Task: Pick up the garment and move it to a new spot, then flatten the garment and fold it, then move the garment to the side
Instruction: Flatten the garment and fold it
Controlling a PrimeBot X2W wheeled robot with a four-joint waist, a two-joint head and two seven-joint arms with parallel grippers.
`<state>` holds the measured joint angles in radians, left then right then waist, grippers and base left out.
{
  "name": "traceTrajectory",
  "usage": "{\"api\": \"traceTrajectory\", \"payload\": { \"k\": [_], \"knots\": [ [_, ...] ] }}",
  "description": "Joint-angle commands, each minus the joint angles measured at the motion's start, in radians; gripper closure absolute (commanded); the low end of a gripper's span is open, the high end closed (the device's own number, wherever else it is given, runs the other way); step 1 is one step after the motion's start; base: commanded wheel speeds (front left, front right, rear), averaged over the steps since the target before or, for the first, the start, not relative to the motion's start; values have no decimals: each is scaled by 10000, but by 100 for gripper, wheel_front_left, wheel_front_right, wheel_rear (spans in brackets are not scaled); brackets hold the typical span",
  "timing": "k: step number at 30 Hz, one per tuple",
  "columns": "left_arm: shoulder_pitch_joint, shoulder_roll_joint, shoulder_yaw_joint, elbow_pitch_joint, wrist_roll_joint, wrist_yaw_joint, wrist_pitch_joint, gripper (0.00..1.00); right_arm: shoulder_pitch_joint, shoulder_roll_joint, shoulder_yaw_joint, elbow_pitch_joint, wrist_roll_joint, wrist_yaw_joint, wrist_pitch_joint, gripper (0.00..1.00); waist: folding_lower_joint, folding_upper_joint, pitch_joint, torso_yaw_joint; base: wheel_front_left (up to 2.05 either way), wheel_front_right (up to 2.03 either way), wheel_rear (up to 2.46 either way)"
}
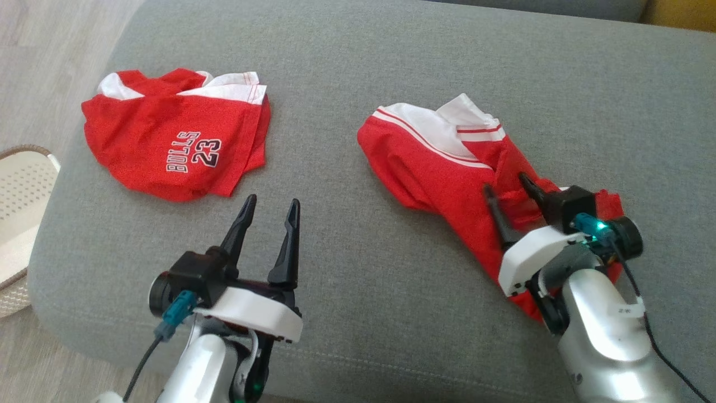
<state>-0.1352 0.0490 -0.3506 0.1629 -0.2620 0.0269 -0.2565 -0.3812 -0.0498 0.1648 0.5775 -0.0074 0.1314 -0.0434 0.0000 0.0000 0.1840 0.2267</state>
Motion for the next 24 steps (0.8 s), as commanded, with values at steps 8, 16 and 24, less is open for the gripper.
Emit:
{"api": "traceTrajectory", "payload": {
  "k": [8,16,24],
  "knots": [
    [-485,14,41,-267,-177,224,-53,0,-893,-17,-423,160,-289,-7,-414,100,0,0,-6,-17,0,0,0],
    [-566,13,-166,-308,-296,279,-53,0,-2259,-1279,-1086,-311,-982,-7,-171,100,0,0,20,-46,0,0,0],
    [-756,13,-369,-305,-418,298,-53,0,-3361,-2094,-1009,1024,-1249,-7,22,0,0,0,268,98,0,0,0]
  ]
}}
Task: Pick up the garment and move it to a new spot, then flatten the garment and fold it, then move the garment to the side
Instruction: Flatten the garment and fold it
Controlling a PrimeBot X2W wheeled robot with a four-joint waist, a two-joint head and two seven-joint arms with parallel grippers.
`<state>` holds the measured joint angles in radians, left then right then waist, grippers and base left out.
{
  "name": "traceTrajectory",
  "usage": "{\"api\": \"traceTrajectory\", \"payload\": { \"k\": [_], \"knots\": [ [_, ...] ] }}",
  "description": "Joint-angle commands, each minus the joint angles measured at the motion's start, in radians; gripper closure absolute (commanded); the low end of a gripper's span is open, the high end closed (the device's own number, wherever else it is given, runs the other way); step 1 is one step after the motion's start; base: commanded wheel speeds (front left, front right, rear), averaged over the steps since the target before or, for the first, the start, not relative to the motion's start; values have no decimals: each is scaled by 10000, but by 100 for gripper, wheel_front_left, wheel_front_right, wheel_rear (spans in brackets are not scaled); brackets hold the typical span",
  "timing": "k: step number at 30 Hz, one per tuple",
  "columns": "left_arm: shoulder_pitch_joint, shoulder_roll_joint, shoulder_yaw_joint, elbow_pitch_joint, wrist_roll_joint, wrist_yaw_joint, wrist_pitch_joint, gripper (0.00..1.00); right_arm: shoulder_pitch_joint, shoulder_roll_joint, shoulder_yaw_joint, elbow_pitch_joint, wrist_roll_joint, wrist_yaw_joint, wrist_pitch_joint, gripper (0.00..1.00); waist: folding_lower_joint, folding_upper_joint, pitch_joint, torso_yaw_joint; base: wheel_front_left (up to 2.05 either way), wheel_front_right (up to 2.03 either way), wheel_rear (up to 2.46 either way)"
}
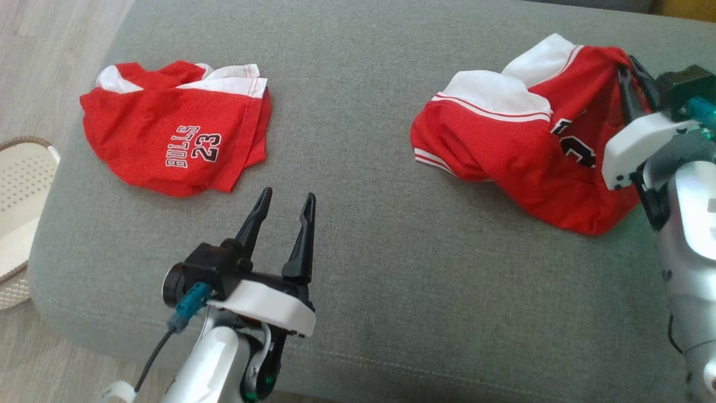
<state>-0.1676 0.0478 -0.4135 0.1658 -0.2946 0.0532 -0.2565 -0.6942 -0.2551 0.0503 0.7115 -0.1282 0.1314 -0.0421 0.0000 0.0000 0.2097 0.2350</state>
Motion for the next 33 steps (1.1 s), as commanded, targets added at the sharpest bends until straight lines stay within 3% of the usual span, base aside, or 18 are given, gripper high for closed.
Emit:
{"api": "traceTrajectory", "payload": {
  "k": [1,6,12,20,25,33],
  "knots": [
    [-449,24,246,-320,-104,39,-53,0,-299,-73,131,-37,-118,-7,15,0,0,0,18,27,0,0,0],
    [-440,24,337,-240,-122,100,-53,0,-379,130,-298,773,-497,-7,-344,0,0,0,-119,-92,0,0,0],
    [-258,24,678,-235,-5,126,-53,0,395,1001,-999,729,-658,-7,-1097,0,0,0,-615,-680,0,0,0],
    [95,24,1195,-404,80,170,-53,0,2285,1946,-1705,-836,81,-7,-1605,0,0,0,-1246,-1660,0,0,0],
    [284,24,1404,-563,132,221,-53,0,3587,2041,-1286,-2156,1104,-7,-1536,0,0,0,-1382,-2118,0,0,0],
    [313,24,1307,-569,191,133,-53,0,4312,2046,-824,-3297,1565,-7,-1052,0,0,0,-1309,-2250,0,0,0]
  ]
}}
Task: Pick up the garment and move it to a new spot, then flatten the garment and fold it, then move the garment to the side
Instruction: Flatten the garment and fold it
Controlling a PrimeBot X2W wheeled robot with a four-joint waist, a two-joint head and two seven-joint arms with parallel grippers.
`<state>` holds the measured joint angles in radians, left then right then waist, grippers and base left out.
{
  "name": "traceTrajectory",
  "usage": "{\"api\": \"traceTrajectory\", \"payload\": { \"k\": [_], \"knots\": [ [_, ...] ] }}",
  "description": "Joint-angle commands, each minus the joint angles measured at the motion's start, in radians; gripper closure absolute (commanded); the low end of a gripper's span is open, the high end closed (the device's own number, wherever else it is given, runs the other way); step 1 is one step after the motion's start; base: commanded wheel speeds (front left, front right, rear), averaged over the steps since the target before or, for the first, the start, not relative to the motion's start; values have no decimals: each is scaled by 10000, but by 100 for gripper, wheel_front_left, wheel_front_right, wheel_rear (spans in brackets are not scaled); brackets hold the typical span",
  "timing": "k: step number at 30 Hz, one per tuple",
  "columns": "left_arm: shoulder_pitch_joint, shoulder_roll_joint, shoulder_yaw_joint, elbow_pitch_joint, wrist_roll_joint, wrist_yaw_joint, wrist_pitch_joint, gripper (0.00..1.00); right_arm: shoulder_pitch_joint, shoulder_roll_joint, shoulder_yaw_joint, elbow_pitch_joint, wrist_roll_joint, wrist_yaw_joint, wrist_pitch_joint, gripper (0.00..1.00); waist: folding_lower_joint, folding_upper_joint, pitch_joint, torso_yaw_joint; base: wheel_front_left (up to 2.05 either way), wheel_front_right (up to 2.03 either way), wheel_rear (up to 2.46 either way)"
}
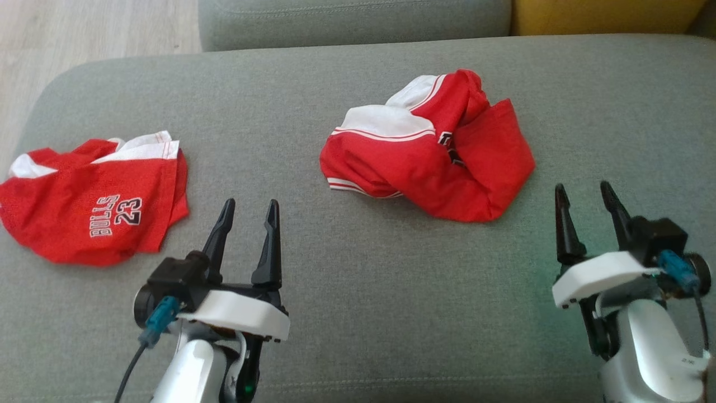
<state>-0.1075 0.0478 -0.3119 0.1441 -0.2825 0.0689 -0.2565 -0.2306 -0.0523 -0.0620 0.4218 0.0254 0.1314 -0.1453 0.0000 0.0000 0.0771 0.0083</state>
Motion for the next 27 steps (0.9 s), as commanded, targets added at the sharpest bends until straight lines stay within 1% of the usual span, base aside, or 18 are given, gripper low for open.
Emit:
{"api": "traceTrajectory", "payload": {
  "k": [1,7,12,15,19,27],
  "knots": [
    [-302,24,263,-353,65,-30,-53,0,-325,18,356,-518,17,-7,48,0,0,0,54,47,0,0,0],
    [-428,24,72,-280,37,-96,-53,0,-719,19,770,-794,-498,-7,526,0,0,0,399,417,0,0,0],
    [-608,24,-66,-213,-30,-121,-53,0,-1460,19,887,-157,-1254,-7,966,0,0,0,799,911,0,0,0],
    [-767,24,-163,-165,-88,-130,-53,0,-1925,-60,695,502,-1899,-7,1182,0,0,0,1047,1288,0,0,0],
    [-939,24,-253,-186,-168,-90,-53,0,-2507,-139,280,1326,-2453,-7,1199,0,0,0,1354,1725,0,0,0],
    [-1120,24,-388,-218,-240,-71,-53,0,-3415,-159,-602,2447,-3257,-7,925,0,0,0,1820,2188,0,0,0]
  ]
}}
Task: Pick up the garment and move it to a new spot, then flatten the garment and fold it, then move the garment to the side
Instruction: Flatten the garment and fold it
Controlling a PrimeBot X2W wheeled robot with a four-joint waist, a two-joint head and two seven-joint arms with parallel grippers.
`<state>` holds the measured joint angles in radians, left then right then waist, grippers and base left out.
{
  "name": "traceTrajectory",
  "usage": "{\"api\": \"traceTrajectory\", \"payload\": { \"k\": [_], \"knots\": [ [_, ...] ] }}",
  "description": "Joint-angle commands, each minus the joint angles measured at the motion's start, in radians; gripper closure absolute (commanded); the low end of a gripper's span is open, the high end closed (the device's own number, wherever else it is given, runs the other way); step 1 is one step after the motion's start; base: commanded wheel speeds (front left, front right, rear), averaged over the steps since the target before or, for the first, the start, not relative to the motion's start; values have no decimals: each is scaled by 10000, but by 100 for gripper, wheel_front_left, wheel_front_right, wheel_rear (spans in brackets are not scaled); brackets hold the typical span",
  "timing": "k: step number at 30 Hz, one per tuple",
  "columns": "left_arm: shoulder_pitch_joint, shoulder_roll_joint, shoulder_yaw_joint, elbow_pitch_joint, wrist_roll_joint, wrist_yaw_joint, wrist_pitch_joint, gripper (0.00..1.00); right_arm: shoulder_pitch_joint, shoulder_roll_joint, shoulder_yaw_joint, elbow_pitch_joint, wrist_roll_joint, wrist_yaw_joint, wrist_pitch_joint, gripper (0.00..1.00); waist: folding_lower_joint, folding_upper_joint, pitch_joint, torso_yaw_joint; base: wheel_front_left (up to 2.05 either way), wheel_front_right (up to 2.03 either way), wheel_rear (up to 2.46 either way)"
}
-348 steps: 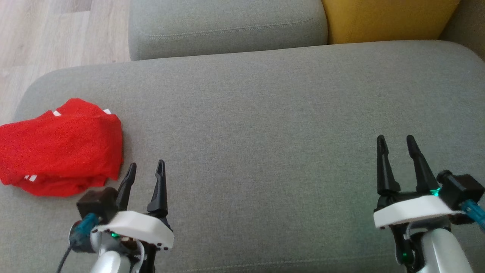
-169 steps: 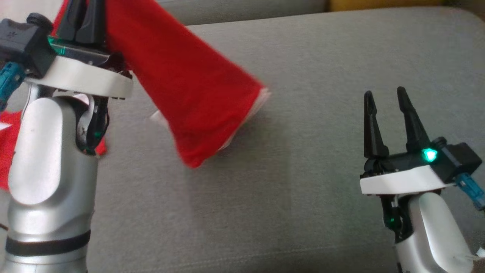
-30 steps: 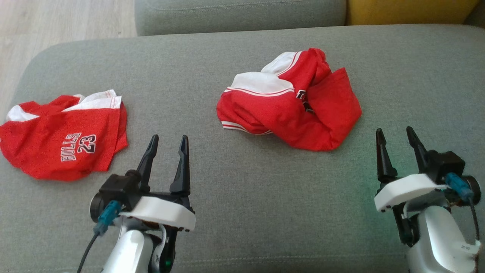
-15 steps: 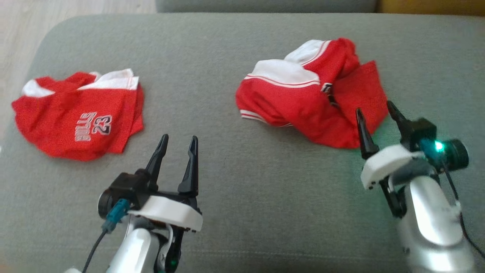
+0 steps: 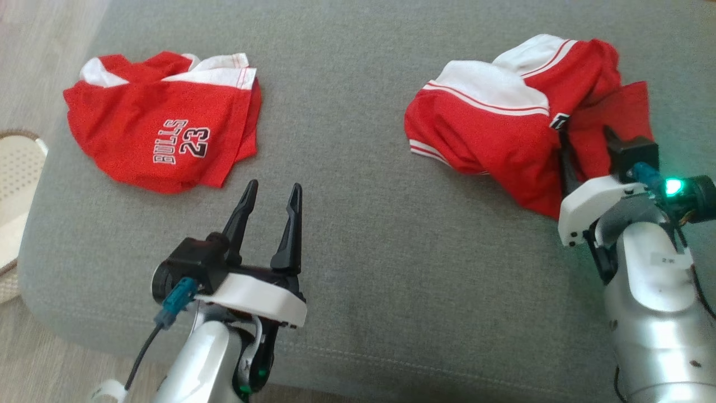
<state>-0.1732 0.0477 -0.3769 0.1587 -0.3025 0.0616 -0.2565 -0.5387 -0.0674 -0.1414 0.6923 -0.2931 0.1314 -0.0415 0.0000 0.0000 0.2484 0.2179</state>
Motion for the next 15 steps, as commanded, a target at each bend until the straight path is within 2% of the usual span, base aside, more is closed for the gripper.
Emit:
{"api": "traceTrajectory", "payload": {
  "k": [1,2,3,4,5,11,15],
  "knots": [
    [-489,26,248,-377,-53,11,-53,0,-426,-5,102,-147,-163,-7,-172,0,0,0,147,112,0,0,0],
    [-507,26,232,-385,-62,24,-53,0,-506,0,24,-32,-253,-7,-230,0,0,0,176,123,0,0,0],
    [-522,26,214,-388,-70,39,-53,0,-573,5,-45,75,-347,-7,-282,17,0,0,196,126,0,0,0],
    [-533,26,202,-386,-75,56,-53,0,-634,14,-135,162,-415,-7,-335,73,0,0,209,116,0,0,0],
    [-539,26,202,-382,-78,74,-53,0,-687,31,-228,227,-453,-7,-403,100,0,0,213,85,0,0,0],
    [-541,26,242,-296,-14,73,-53,0,-743,118,-546,404,-539,-7,-750,100,0,0,103,-244,0,0,0],
    [-491,26,339,-255,43,58,-53,0,-605,159,-812,316,-147,-7,-982,100,0,0,-156,-682,0,0,0]
  ]
}}
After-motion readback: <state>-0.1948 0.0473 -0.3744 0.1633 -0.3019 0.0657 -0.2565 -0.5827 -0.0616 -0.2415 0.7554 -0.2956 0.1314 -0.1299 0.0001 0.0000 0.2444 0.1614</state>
